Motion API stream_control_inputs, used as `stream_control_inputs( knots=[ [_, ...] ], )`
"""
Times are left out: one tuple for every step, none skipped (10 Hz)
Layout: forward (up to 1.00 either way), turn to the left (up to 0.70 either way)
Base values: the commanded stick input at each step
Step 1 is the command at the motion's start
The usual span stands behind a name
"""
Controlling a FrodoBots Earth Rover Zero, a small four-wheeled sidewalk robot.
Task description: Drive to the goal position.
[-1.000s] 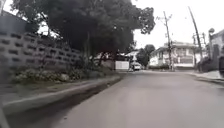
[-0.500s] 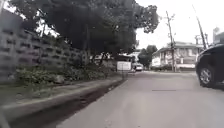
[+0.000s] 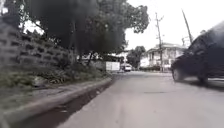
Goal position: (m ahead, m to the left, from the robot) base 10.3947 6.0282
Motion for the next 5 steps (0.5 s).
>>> stream_control_inputs(
  knots=[
    [0.7,0.0],
    [0.7,0.0],
    [0.7,0.0],
    [0.7,0.0],
    [0.7,0.0]
  ],
)
